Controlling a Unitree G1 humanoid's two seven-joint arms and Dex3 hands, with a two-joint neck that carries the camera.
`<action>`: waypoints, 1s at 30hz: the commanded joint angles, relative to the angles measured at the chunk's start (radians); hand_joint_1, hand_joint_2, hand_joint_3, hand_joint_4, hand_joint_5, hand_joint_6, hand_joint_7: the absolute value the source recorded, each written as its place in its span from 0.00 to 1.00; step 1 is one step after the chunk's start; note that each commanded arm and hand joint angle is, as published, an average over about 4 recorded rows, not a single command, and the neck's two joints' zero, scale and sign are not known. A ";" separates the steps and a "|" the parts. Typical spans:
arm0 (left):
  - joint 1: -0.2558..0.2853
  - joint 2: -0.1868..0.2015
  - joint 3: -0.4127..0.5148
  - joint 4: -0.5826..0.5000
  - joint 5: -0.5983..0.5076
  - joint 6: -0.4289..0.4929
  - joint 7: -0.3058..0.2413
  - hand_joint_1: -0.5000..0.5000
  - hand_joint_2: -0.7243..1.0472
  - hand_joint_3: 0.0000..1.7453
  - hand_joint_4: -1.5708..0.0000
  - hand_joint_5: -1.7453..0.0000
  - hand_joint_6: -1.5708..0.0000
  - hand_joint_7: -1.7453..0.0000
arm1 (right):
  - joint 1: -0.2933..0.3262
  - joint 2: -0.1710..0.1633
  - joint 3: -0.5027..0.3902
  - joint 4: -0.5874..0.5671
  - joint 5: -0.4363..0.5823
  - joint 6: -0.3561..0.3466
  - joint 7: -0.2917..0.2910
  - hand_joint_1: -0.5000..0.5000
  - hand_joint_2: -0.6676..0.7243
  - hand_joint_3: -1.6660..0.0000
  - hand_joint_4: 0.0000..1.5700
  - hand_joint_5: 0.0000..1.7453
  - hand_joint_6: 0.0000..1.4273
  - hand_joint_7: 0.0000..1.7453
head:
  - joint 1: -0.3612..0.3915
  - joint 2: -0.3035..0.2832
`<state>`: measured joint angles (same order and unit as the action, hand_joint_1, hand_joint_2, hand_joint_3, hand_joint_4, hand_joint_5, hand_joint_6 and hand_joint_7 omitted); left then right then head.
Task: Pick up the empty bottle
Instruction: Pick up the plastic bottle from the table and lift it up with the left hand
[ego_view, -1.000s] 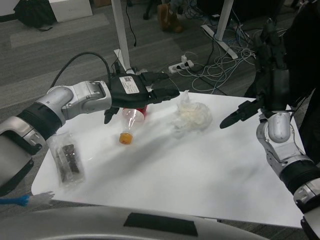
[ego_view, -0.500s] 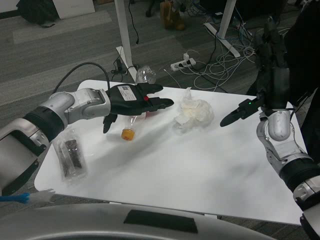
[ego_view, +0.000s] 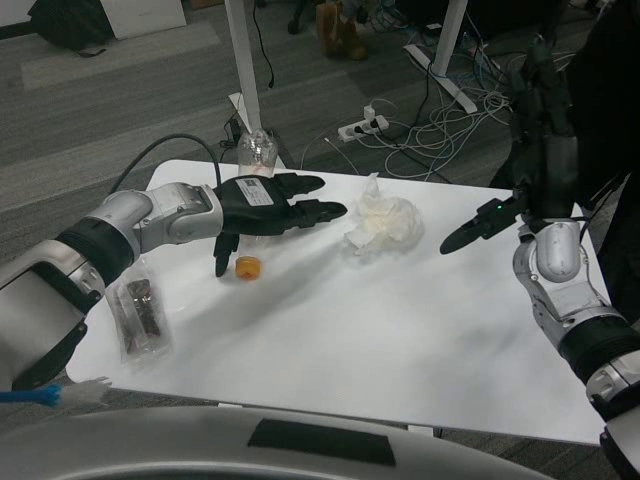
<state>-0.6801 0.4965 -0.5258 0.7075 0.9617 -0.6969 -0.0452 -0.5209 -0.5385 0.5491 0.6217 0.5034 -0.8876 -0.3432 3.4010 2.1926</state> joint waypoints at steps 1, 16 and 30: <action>0.028 -0.001 0.017 0.009 -0.009 -0.006 0.003 0.00 0.68 0.00 1.00 1.00 1.00 1.00 | -0.014 -0.003 0.009 -0.010 0.009 -0.014 -0.005 0.08 0.86 1.00 0.00 0.00 0.00 0.00 | 0.004 0.003; 0.057 -0.013 0.085 0.018 -0.014 -0.003 -0.010 0.00 1.00 0.04 0.87 1.00 0.97 1.00 | -0.008 -0.006 0.014 -0.023 0.013 -0.013 -0.005 0.08 0.86 1.00 0.00 0.00 0.00 0.00 | 0.021 0.009; 0.066 -0.009 0.118 0.049 0.011 0.069 -0.065 0.00 1.00 0.05 0.90 1.00 0.97 1.00 | -0.004 -0.009 0.013 -0.025 0.015 -0.013 -0.005 0.08 0.86 1.00 0.00 0.00 0.00 0.00 | 0.021 -0.009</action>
<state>-0.6353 0.4822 -0.4095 0.7447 0.9599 -0.6337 -0.0984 -0.5208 -0.5386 0.5625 0.6021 0.5127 -0.8876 -0.3432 3.4219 2.1847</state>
